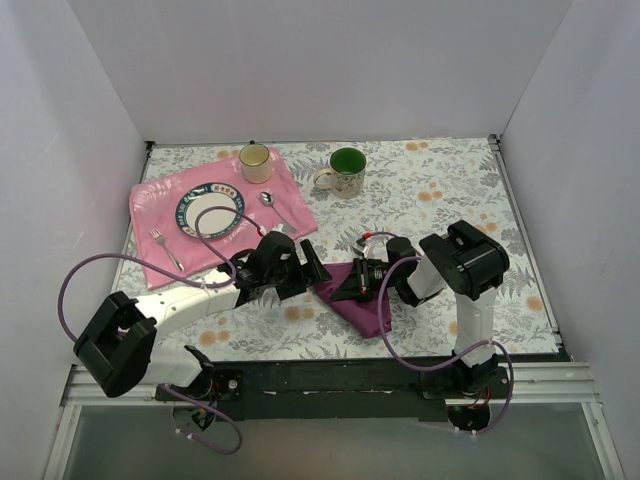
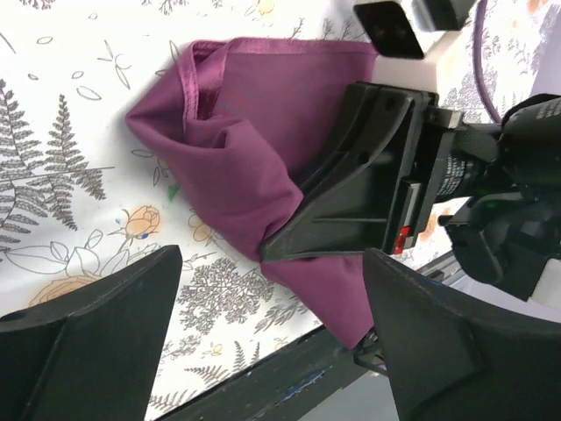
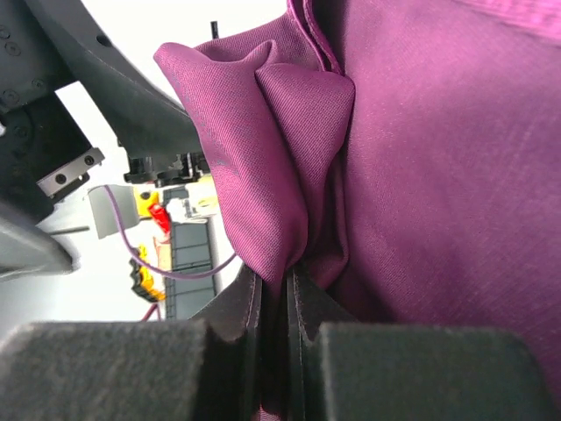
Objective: Fold the napkin, place the utensils inside, and roll it up
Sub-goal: Roll the napkin with the utensil
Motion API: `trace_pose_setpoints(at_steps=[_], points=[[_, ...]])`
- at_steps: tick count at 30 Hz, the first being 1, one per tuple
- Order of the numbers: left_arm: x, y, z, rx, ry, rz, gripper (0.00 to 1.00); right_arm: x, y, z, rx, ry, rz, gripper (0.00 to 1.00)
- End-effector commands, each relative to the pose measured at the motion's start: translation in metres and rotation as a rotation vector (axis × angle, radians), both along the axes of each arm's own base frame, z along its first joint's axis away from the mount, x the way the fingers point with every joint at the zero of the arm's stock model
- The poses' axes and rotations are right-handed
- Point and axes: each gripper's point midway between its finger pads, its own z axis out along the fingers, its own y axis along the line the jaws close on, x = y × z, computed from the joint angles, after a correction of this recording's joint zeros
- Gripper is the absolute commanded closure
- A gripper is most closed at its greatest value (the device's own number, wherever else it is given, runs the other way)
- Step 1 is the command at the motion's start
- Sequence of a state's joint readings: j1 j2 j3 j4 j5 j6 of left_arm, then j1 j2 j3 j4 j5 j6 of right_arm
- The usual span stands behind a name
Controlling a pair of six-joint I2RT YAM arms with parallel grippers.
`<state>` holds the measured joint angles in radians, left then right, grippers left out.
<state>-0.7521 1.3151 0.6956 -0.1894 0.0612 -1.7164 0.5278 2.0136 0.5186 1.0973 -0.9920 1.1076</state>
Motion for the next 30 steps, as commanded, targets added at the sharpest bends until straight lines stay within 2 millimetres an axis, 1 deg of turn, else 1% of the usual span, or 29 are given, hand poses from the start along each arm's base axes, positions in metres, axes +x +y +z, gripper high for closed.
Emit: trace_pose_setpoints(at_steps=[1,2,3,4,5,6,8,10,11,14,15,17,18,19,21,22,23,24,25,28,30], points=[[0.007,0.001,0.011,0.052,-0.094,-0.072,0.12,-0.002,0.001,0.012,0.062,-0.010,0.058,0.99],[0.013,0.006,0.008,0.087,-0.086,-0.060,0.11,-0.001,0.001,0.011,0.062,-0.018,0.060,0.99],[0.017,0.010,0.000,0.134,-0.081,-0.073,0.11,-0.002,0.001,0.009,0.053,-0.011,0.062,0.99],[0.020,0.009,0.002,0.123,-0.085,-0.091,0.11,-0.002,0.000,0.008,0.050,-0.012,0.063,0.99],[0.027,0.013,0.003,0.104,-0.088,-0.092,0.11,-0.002,0.000,0.007,0.045,-0.011,0.065,0.99],[0.031,0.014,-0.001,0.099,-0.081,-0.102,0.12,-0.003,-0.001,0.002,0.032,-0.015,0.070,0.99],[0.037,0.018,-0.002,0.073,-0.067,-0.120,0.14,-0.003,-0.001,0.001,0.024,-0.022,0.077,0.99],[0.040,0.016,-0.005,0.060,-0.085,-0.183,0.14,-0.004,-0.002,-0.002,0.010,-0.029,0.087,0.99],[0.040,0.011,0.000,0.014,-0.080,-0.224,0.18,-0.004,-0.003,-0.004,0.001,-0.030,0.087,0.99],[0.040,0.006,-0.005,-0.022,-0.082,-0.284,0.23,-0.004,-0.004,-0.010,-0.022,-0.038,0.101,0.99],[0.035,0.001,-0.005,-0.052,-0.064,-0.319,0.24,-0.003,-0.004,-0.010,-0.021,-0.041,0.099,0.99],[0.033,-0.004,-0.006,-0.086,-0.062,-0.345,0.24,-0.002,-0.004,-0.011,-0.025,-0.042,0.102,0.99],[0.027,-0.006,-0.006,-0.111,-0.054,-0.367,0.24,-0.002,-0.004,-0.011,-0.028,-0.045,0.104,0.99],[0.029,-0.008,-0.004,-0.126,-0.068,-0.370,0.23,0.001,-0.003,-0.012,-0.032,-0.066,0.108,0.99],[0.028,-0.010,-0.004,-0.137,-0.063,-0.377,0.22,0.000,-0.005,-0.015,-0.054,-0.053,0.112,0.99],[0.029,-0.009,-0.007,-0.128,-0.053,-0.374,0.22,0.002,-0.004,-0.015,-0.055,-0.061,0.115,0.99],[0.031,-0.006,-0.020,-0.091,-0.020,-0.357,0.23,0.003,-0.004,-0.016,-0.056,-0.075,0.119,0.99],[0.032,-0.001,-0.027,-0.049,0.020,-0.344,0.31,0.003,-0.004,-0.017,-0.066,-0.065,0.122,0.99],[0.034,0.002,-0.034,-0.017,0.032,-0.331,0.36,0.007,-0.003,-0.016,-0.067,-0.076,0.123,0.99],[0.035,0.011,-0.051,0.038,0.065,-0.287,0.42,0.006,-0.005,-0.019,-0.090,-0.077,0.135,0.99],[0.034,0.015,-0.057,0.063,0.077,-0.283,0.42,0.007,-0.006,-0.023,-0.113,-0.083,0.147,0.99]])
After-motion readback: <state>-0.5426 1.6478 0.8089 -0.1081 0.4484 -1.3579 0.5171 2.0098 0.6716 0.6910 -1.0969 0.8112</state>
